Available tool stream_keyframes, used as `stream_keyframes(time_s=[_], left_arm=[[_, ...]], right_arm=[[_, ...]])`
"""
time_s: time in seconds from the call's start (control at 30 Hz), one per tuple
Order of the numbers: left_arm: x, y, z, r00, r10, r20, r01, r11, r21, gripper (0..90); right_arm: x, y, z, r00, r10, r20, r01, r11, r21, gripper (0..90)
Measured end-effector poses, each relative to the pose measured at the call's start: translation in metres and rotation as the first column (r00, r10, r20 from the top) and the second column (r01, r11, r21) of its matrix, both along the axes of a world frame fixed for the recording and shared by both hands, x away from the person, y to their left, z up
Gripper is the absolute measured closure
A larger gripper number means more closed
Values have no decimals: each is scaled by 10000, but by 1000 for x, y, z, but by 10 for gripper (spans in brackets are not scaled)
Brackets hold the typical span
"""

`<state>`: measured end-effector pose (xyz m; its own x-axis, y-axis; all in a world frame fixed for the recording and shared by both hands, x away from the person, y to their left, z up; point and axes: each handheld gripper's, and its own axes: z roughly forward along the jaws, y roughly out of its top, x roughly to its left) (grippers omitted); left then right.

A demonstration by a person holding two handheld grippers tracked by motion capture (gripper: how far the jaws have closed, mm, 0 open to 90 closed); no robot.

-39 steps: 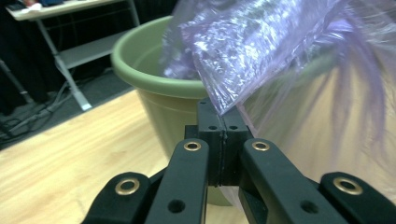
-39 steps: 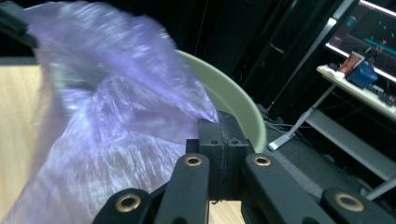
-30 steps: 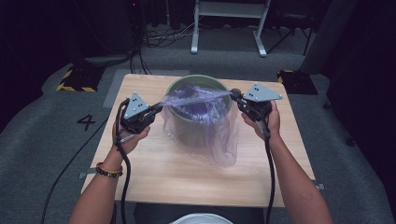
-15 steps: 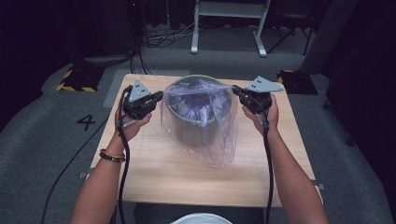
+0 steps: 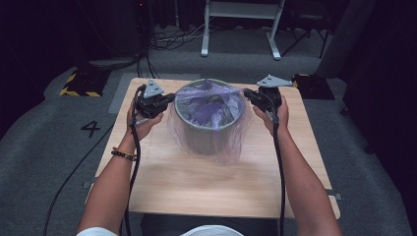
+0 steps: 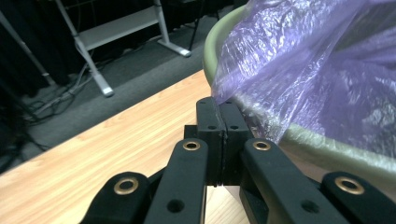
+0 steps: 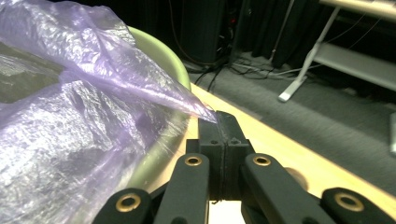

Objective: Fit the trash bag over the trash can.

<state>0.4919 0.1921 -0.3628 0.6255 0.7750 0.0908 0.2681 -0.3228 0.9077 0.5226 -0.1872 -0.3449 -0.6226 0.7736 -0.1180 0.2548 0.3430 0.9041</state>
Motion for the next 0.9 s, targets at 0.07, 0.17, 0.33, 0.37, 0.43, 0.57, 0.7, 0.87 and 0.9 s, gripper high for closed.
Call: stream_keyframes(time_s=[0.07,0.17,0.33,0.37,0.43,0.57,0.7,0.87,0.9], left_arm=[[5,1,-5,10000,-20,-73,16,9986,-533,899],[15,2,-12,9996,-91,-260,63,9945,-1043,899],[29,-1,-24,9985,-317,-439,248,9884,-1496,899],[30,-1,-26,9981,-401,-472,321,9865,-1604,899],[32,-2,-27,9978,-435,-499,345,9848,-1700,899],[38,-6,-33,9946,-673,-795,489,9755,-2143,900],[41,-8,-34,9946,-625,-834,440,9772,-2079,899],[47,-20,-40,9935,-424,-1054,211,9804,-1961,890],[47,-20,-40,9935,-424,-1054,211,9804,-1961,892]], right_arm=[[7,-1,-7,9995,29,-308,-22,9997,227,900],[15,-1,-17,9984,92,-558,-74,9994,330,900],[23,2,-28,9962,412,-770,-355,9967,732,900],[24,2,-30,9957,488,-783,-426,9960,785,900],[26,3,-33,9936,657,-920,-569,9938,957,900],[26,4,-38,9900,935,-1058,-810,9898,1169,900],[26,1,-40,9890,989,-1097,-831,9866,1403,900],[26,1,-42,9936,662,-916,-535,9895,1344,900],[26,1,-42,9936,662,-916,-535,9895,1344,900]])
